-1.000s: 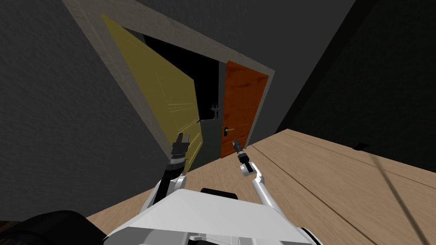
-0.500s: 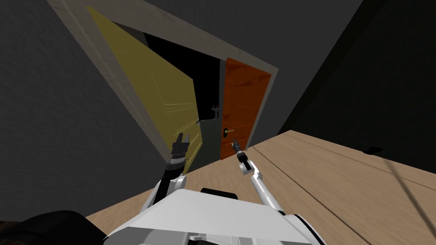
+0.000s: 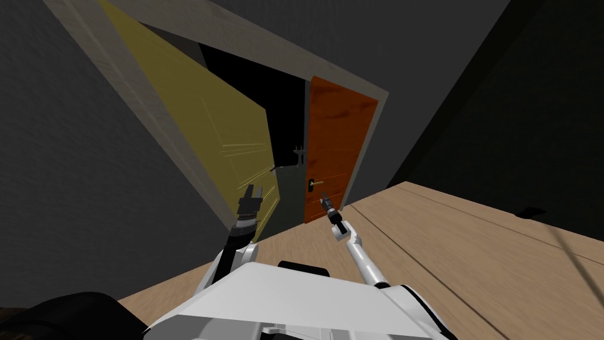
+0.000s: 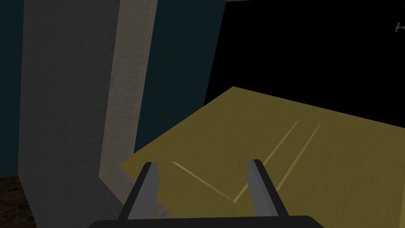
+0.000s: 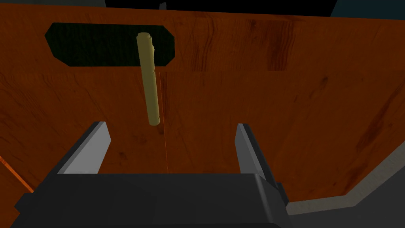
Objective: Push the door open
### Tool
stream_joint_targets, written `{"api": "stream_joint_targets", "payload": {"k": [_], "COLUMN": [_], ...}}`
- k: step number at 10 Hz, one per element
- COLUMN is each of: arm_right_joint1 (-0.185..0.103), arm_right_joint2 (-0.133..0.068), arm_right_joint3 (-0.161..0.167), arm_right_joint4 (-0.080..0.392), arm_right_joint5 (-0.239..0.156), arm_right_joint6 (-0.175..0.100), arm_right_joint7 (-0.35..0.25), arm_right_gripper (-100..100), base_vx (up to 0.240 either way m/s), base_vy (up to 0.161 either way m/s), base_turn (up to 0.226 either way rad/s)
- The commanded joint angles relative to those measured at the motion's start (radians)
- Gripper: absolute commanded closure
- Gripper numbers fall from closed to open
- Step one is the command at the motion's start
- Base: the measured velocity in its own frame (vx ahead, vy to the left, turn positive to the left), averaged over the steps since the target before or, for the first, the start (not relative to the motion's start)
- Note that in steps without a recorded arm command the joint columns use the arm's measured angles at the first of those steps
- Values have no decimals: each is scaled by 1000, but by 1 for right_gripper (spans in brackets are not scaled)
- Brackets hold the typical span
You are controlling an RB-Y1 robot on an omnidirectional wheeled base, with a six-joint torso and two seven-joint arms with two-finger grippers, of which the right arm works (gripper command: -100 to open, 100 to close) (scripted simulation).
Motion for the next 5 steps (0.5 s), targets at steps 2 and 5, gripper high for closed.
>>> {"api": "stream_joint_targets", "payload": {"k": [2,5], "arm_right_joint1": [-34,-68], "arm_right_joint2": [-6,-10], "arm_right_joint3": [5,11], "arm_right_joint4": [61,120], "arm_right_joint5": [13,25], "arm_right_joint6": [-8,-14], "arm_right_joint7": [-22,-42], "arm_right_gripper": [-100,-100], "base_vx": [87,83], "base_vy": [-59,-62], "base_turn": [34,30]}}
